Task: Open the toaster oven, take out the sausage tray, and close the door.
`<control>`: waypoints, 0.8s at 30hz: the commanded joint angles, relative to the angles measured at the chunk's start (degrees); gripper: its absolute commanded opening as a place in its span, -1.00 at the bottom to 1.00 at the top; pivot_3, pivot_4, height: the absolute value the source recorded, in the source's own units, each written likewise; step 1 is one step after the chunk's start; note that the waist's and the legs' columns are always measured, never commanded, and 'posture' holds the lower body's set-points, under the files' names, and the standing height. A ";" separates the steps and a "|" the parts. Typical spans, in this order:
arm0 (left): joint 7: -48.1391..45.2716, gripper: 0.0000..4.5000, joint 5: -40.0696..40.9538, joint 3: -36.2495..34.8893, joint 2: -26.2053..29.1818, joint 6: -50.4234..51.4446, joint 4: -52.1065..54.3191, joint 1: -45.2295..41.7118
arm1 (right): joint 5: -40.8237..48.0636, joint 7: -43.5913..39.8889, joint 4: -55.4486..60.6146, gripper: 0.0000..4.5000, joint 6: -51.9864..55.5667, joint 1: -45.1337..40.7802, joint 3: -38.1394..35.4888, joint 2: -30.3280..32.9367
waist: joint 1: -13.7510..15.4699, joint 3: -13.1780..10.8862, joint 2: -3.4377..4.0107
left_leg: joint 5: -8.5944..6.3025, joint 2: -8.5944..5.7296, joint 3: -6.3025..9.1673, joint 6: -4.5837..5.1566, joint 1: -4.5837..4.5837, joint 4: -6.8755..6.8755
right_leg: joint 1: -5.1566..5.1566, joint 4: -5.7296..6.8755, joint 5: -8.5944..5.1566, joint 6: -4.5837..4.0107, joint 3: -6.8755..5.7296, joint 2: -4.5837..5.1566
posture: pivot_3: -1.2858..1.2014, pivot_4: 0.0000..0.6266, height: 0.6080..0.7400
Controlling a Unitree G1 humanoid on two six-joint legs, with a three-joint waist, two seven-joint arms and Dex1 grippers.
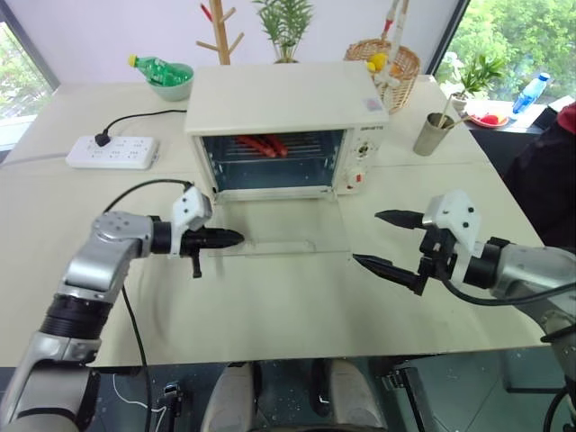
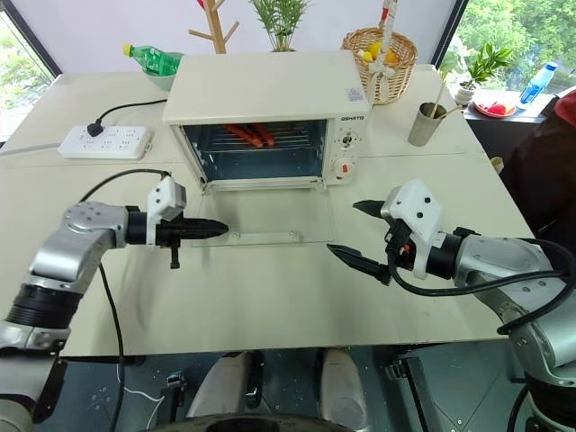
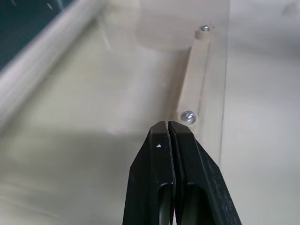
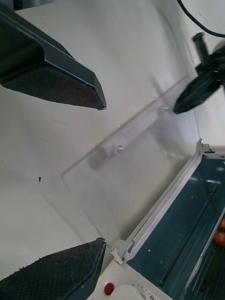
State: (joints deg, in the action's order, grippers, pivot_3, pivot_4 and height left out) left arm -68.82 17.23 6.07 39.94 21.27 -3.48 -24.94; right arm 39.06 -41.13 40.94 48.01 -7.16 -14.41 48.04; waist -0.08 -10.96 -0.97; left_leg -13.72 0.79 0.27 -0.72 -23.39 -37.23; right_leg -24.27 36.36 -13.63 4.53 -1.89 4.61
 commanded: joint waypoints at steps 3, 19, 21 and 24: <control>2.32 -0.98 -3.19 1.34 -1.82 -4.83 -2.29 1.22 | 0.41 1.66 1.66 1.00 -0.94 -0.34 -0.69 0.07 | 0.63 0.03 0.01 | 0.00 0.00 -0.01 0.00 0.02 -0.01 | 0.00 0.00 0.01 -0.02 0.00 -0.01 | 0.03 -0.52 1.00; 1.16 0.98 14.20 -12.92 5.68 14.19 9.10 0.33 | -6.03 3.17 -5.99 1.00 -4.80 -9.17 5.92 0.06 | 0.45 0.06 -0.05 | 0.00 0.06 0.00 0.00 0.02 -0.02 | 0.00 -0.01 0.02 -0.06 0.00 -0.05 | 0.03 -0.52 1.00; 2.15 0.98 18.90 -16.99 7.51 19.15 11.69 -0.13 | -7.39 4.08 -7.94 1.00 -5.13 -11.48 7.47 -0.82 | 0.46 0.06 -0.05 | 0.00 0.06 -0.01 0.00 0.01 0.00 | -0.01 -0.01 0.02 -0.06 0.00 -0.04 | 0.03 -0.52 1.00; 5.57 0.98 24.72 -22.86 9.06 25.15 13.72 -2.18 | -9.52 4.88 -10.37 1.00 -5.80 -14.85 9.89 -2.09 | 0.45 0.06 -0.05 | 0.00 0.06 -0.01 0.00 0.01 -0.01 | -0.02 -0.02 0.02 -0.06 0.00 -0.03 | 0.03 -0.52 1.00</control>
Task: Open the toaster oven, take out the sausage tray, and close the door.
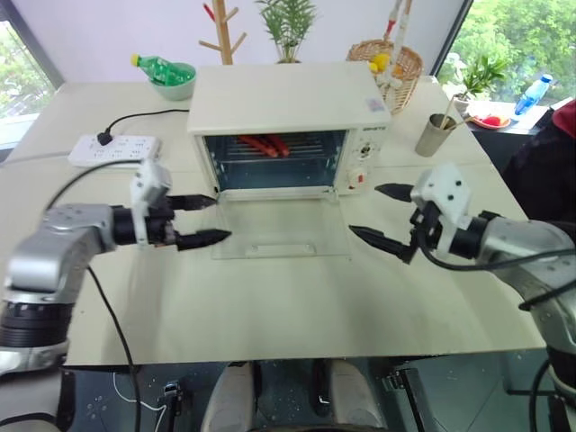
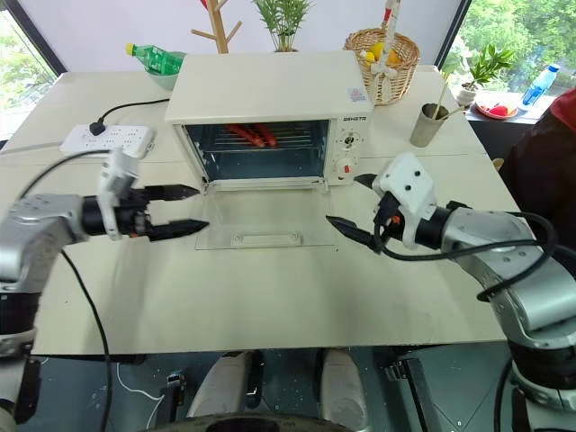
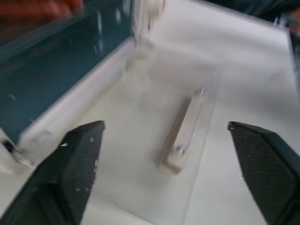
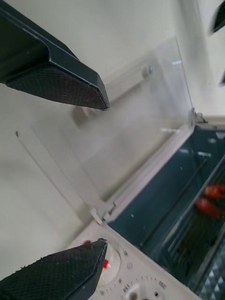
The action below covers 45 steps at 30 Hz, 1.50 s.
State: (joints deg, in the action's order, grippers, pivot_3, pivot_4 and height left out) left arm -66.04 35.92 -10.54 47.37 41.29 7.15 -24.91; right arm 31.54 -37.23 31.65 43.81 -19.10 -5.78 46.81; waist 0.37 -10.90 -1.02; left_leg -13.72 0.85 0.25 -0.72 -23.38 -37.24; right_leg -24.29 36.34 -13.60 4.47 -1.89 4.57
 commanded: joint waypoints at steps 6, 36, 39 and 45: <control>7.38 0.98 9.26 -10.66 3.75 8.37 5.80 -2.47 | -10.46 3.09 -7.25 1.00 -5.31 -10.79 9.36 -4.20 | -0.07 -0.01 -0.01 | 0.00 -0.03 -0.01 0.00 0.00 -0.01 | 0.00 0.00 0.01 0.01 0.01 0.00 | 0.03 -0.52 1.00; 10.43 0.98 8.77 -4.80 2.11 5.09 7.50 -3.99 | -59.58 20.40 -60.84 1.00 -46.57 -35.95 34.63 -25.01 | -1.43 -0.01 -0.01 | 0.01 -0.07 -0.03 -0.02 -0.01 0.07 | -0.08 0.03 0.03 0.00 0.04 -0.01 | 0.03 -0.52 1.00; 10.40 0.98 8.69 -4.80 2.10 4.89 7.35 -4.00 | -61.58 21.89 -66.37 1.00 -49.11 -38.02 35.09 -26.75 | -1.42 -0.01 -0.01 | 0.01 -0.07 -0.02 -0.02 -0.01 0.08 | -0.08 0.04 0.02 0.00 0.04 -0.02 | 0.03 -0.52 1.00; 10.78 0.98 8.92 -4.96 1.96 4.48 7.66 -3.30 | -63.80 24.29 -74.81 1.00 -52.76 -41.34 34.97 -29.39 | -1.52 -0.01 -0.01 | 0.02 -0.07 -0.02 -0.03 -0.01 0.09 | -0.08 0.04 0.03 0.00 0.05 -0.01 | 0.03 -0.52 1.00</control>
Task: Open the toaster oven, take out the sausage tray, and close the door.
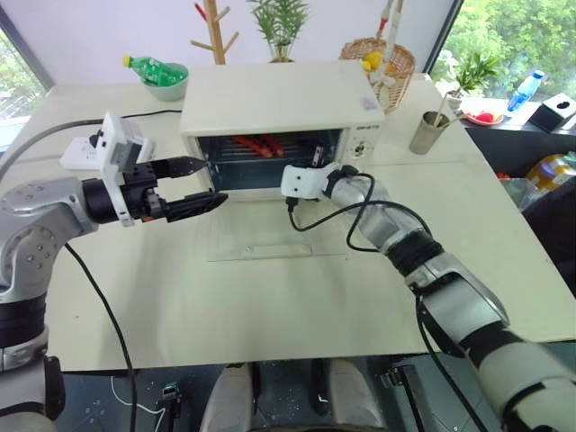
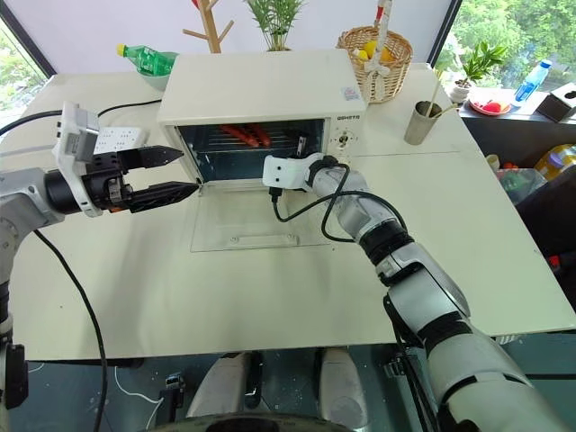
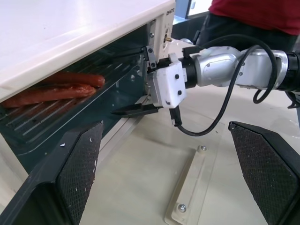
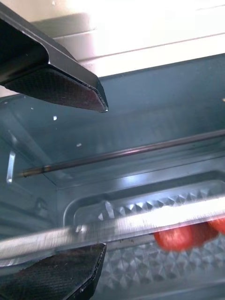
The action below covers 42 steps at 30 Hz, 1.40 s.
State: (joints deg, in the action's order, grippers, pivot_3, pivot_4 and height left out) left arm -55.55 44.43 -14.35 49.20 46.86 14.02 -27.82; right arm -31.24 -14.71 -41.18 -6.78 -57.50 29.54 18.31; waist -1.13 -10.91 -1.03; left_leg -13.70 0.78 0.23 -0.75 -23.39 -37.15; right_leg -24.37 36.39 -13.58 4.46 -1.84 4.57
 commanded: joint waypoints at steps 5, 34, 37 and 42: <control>0.62 1.00 0.54 -1.21 -0.10 -1.34 1.10 0.12 | -2.22 3.43 -7.15 0.75 -4.39 -5.29 -0.48 -2.24 | -0.05 0.00 0.00 | 0.00 0.00 0.00 0.00 0.01 0.01 | 0.00 0.00 0.00 0.00 0.00 0.00 | 0.03 -0.52 1.00; -3.74 1.00 -3.45 4.82 -2.58 -5.16 -12.48 -8.97 | -4.10 3.68 -0.93 -0.98 -3.31 -1.54 -2.15 -1.40 | 0.16 0.03 -0.05 | 0.01 -0.03 0.02 -0.01 0.01 0.02 | 0.00 0.03 0.00 0.00 -0.01 0.00 | 0.03 -0.52 1.00; -6.81 1.00 -7.06 7.88 -3.10 -8.21 -18.89 -12.38 | -4.37 3.14 1.56 -0.98 -2.41 -0.78 -2.47 -0.98 | 0.10 0.03 -0.05 | 0.01 -0.04 0.00 -0.01 0.01 0.02 | 0.00 0.04 0.00 0.00 -0.01 -0.01 | 0.03 -0.52 1.00; -10.06 1.00 -10.87 10.40 -4.17 -11.66 -25.76 -16.33 | -4.70 1.74 6.86 -0.98 -0.46 1.41 -2.83 -0.02 | 0.14 0.03 -0.05 | 0.00 -0.04 0.00 -0.01 -0.01 0.03 | -0.01 0.03 0.00 0.00 -0.01 -0.01 | 0.03 -0.52 1.00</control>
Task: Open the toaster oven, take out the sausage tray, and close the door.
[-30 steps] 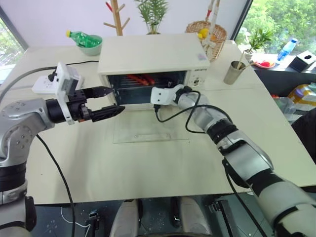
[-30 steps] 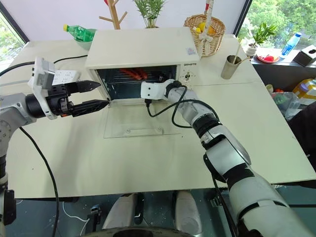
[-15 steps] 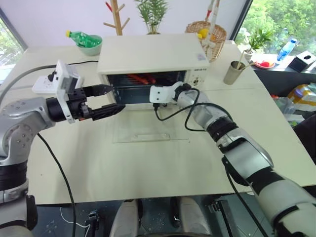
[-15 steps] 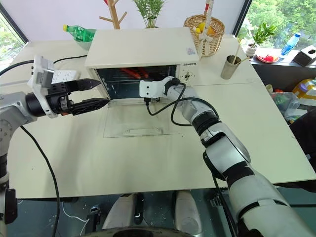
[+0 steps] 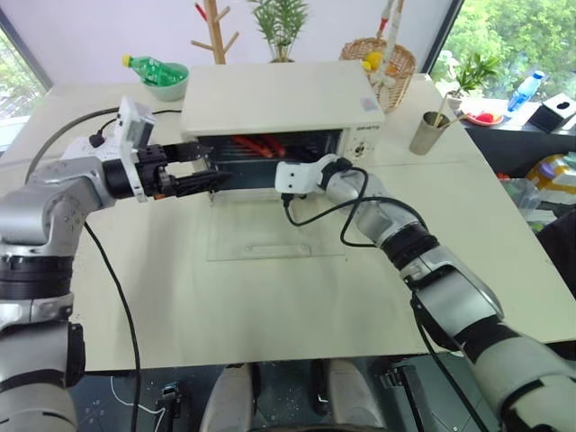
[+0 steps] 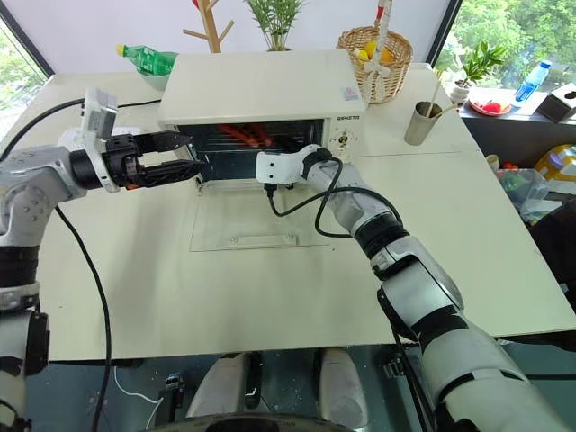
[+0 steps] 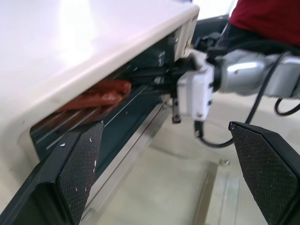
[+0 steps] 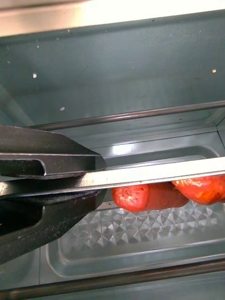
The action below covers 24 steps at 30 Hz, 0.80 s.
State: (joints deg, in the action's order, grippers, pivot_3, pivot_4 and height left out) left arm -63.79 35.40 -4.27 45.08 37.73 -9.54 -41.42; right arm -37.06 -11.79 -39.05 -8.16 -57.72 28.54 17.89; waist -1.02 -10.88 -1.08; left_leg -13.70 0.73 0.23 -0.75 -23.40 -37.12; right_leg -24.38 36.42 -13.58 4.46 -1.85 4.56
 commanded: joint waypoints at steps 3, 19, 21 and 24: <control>-3.17 1.00 -3.48 1.28 -0.66 -3.87 -4.77 -4.39 | 0.65 -2.49 10.67 -0.98 2.56 4.49 -2.10 1.46 | 0.23 -0.01 -0.01 | 0.00 -0.01 0.02 0.00 -0.03 0.00 | 0.00 -0.01 0.00 0.00 -0.01 0.01 | 0.03 -0.52 1.00; -6.27 1.00 -5.86 1.44 -0.59 -4.13 -5.33 -5.52 | -0.67 -10.76 39.48 -0.98 7.55 21.46 -5.20 8.10 | 0.54 0.00 -0.03 | 0.00 -0.07 0.05 0.00 -0.06 -0.08 | 0.01 0.01 0.00 0.02 -0.01 0.05 | 0.03 -0.52 1.00; -6.50 1.00 -5.99 1.42 -0.50 -4.04 -5.47 -5.68 | -0.94 -10.66 41.44 -0.98 6.81 22.84 -5.73 9.00 | 0.58 0.00 -0.03 | 0.00 -0.07 0.05 0.00 -0.06 -0.08 | 0.01 0.00 0.00 0.02 -0.01 0.06 | 0.03 -0.52 1.00; -6.92 1.00 -6.17 1.35 -0.43 -3.96 -5.60 -5.95 | -1.31 -10.14 43.53 -0.98 4.84 24.92 -6.19 10.61 | 0.62 -0.01 -0.05 | 0.00 -0.09 0.05 0.00 -0.06 -0.08 | 0.02 0.00 0.00 0.02 -0.01 0.07 | 0.03 -0.52 1.00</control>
State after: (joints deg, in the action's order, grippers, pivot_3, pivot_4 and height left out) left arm -71.03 29.70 -1.30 43.54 34.44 -15.58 -45.42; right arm -38.65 -22.03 1.26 -1.35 -33.80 24.00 27.14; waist -0.40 -10.89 -1.13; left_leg -13.70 0.64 0.28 -0.75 -23.46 -37.21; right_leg -24.36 36.41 -13.58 4.49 -1.86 4.63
